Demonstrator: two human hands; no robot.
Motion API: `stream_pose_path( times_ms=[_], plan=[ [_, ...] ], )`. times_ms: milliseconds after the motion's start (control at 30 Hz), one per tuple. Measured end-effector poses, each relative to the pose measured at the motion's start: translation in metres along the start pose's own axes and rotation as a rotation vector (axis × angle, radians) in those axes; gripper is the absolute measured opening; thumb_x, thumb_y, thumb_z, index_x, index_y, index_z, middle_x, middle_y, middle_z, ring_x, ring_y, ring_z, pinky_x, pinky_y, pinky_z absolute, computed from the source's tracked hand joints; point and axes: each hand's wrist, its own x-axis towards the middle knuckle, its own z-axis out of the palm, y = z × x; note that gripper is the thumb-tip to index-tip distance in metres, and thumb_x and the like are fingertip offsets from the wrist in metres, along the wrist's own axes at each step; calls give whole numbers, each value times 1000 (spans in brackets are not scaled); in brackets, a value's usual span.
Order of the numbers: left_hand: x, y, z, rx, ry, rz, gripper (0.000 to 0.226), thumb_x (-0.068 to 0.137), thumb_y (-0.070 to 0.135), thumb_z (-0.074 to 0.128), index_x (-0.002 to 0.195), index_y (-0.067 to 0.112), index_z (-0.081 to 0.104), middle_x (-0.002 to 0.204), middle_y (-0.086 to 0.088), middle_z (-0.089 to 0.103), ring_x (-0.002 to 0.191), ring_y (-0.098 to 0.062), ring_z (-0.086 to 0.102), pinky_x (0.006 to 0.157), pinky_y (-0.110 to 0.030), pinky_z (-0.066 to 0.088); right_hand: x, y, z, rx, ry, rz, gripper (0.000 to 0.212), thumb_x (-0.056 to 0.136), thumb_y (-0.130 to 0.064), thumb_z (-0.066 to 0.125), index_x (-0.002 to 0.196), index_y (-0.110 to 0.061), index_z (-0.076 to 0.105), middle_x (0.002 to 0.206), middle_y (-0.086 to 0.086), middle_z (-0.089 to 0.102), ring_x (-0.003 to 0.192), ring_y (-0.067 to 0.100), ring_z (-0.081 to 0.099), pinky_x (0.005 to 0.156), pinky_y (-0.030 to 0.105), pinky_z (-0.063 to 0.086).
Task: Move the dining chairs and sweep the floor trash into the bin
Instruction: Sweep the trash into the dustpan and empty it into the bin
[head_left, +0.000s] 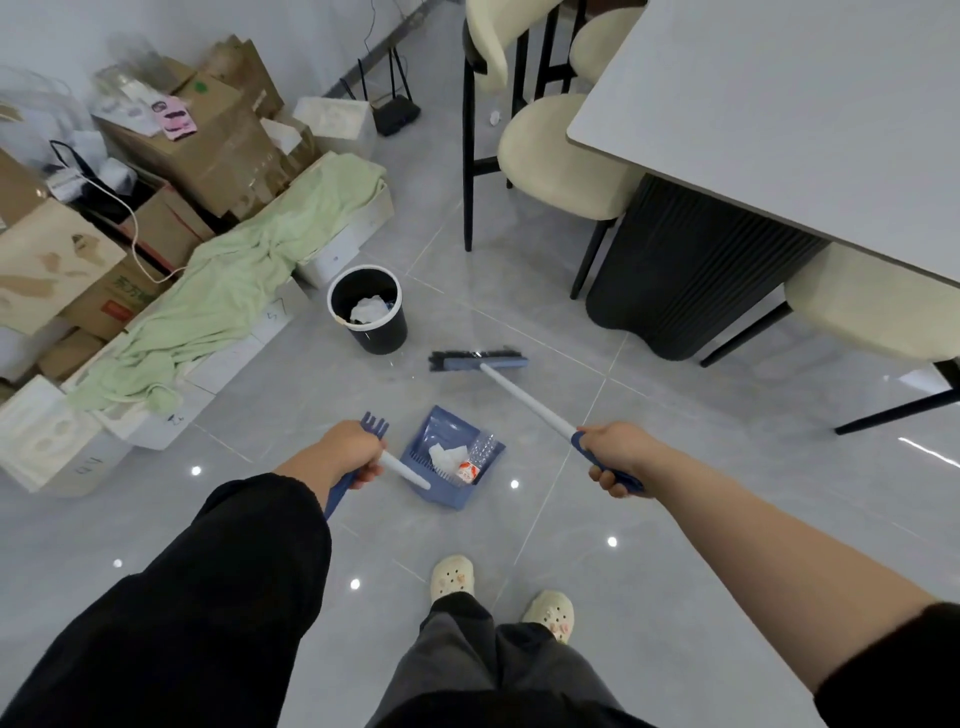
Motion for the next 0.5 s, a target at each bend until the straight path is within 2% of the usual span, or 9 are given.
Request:
stream_pose_path(
  times_ms=[133, 300, 400, 500],
  plan=[
    [-16, 0, -3, -52, 57, 27, 21, 91, -3, 36, 86, 9, 53, 63, -12, 50, 48, -17, 39, 48, -24, 31, 5, 6, -10, -42, 66, -15, 32, 98, -19, 38, 123, -8, 56, 60, 8, 44, 39, 14, 34, 40, 15, 28],
    [-38, 24, -9, -115, 113, 77, 20, 92, 0, 36, 86, 9, 53, 61, -10, 46, 47, -15, 33, 47, -24, 29, 8, -22, -32, -83, 143, -56, 26, 98, -14, 37, 114, 0, 51, 55, 11, 44, 43, 17, 33, 43, 17, 25],
    [-47, 44, -22, -123, 148, 139, 18, 87, -4, 39, 92, 4, 54, 61, -12, 41, 45, -16, 27, 47, -23, 26, -10, -41, -35, -4, 151, -71, 13, 97, -14, 40, 104, -6, 48, 57, 8, 41, 43, 13, 33, 40, 15, 24],
    [-59, 66, -47, -98, 167, 213, 19, 84, -6, 38, 94, 1, 53, 54, -11, 41, 40, -16, 25, 47, -22, 25, -26, -58, -26, 51, 164, -89, 12, 95, -11, 40, 102, -8, 48, 58, 6, 41, 44, 12, 33, 41, 15, 25]
  ],
)
